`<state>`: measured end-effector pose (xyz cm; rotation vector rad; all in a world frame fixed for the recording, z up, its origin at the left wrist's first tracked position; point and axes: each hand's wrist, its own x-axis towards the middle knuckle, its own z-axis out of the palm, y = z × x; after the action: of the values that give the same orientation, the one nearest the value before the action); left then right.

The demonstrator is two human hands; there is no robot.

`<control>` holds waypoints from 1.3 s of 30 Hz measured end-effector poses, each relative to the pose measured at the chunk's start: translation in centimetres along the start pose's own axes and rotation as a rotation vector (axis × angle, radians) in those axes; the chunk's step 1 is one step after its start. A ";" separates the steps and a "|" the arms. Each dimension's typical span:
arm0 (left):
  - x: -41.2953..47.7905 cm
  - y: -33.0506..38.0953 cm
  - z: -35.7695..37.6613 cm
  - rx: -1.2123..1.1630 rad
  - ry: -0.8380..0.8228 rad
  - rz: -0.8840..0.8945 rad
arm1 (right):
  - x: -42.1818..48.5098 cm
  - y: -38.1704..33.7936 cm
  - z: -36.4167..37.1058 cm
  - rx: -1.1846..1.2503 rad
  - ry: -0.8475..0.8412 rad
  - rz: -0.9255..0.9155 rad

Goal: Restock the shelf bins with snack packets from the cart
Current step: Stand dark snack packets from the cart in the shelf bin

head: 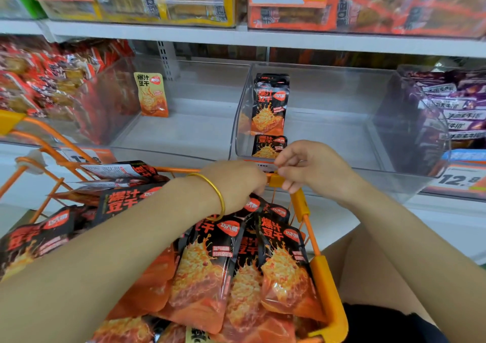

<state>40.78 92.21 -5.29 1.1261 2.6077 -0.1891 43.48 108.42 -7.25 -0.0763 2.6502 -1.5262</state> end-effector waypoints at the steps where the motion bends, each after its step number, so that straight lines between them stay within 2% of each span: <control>1: 0.1 -0.3 -0.1 -0.042 0.059 0.004 | -0.1 0.0 -0.1 0.017 -0.017 -0.002; 8: -0.4 -2.4 -2.6 -0.553 0.305 0.011 | -0.4 -0.6 0.4 0.414 -0.311 0.129; 11: -0.3 -2.7 -3.1 -0.612 0.407 0.008 | -0.3 -0.7 0.8 0.463 -0.328 0.121; 16: -0.2 -3.2 -3.7 -0.650 0.530 -0.037 | 0.1 -0.2 0.6 0.463 -0.270 0.088; 20: 0.6 -3.4 -3.4 -0.590 0.659 -0.051 | -0.2 -0.6 1.1 0.304 -0.151 -0.064; 23: 1.3 -3.8 -3.1 -0.540 0.909 -0.164 | 0.6 -1.9 0.3 0.549 0.072 0.030; 24: 1.5 -3.9 -3.1 -0.534 0.938 -0.198 | 1.5 -2.2 -0.4 0.646 0.171 0.081; 26: 2.0 -4.1 -2.8 -0.461 0.869 -0.222 | 3.8 -2.2 -2.3 0.667 0.356 0.172; 28: 2.6 -4.1 -2.3 -0.363 0.733 -0.210 | 6.5 -1.6 -3.5 0.481 0.426 0.277; 30: 3.3 -4.0 -1.7 -0.275 0.651 -0.188 | 8.7 -0.5 -3.6 0.327 0.344 0.407; 34: 4.4 -4.1 -1.2 -0.125 0.562 -0.166 | 11.8 1.8 -1.4 0.180 0.127 0.631; 39: 4.8 -4.4 -0.3 -0.033 0.466 -0.181 | 13.8 2.7 0.0 -0.194 0.050 0.651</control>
<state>34.34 92.60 -6.50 1.0195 3.1096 0.0924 29.79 108.57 -10.21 0.7403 2.4727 -1.0624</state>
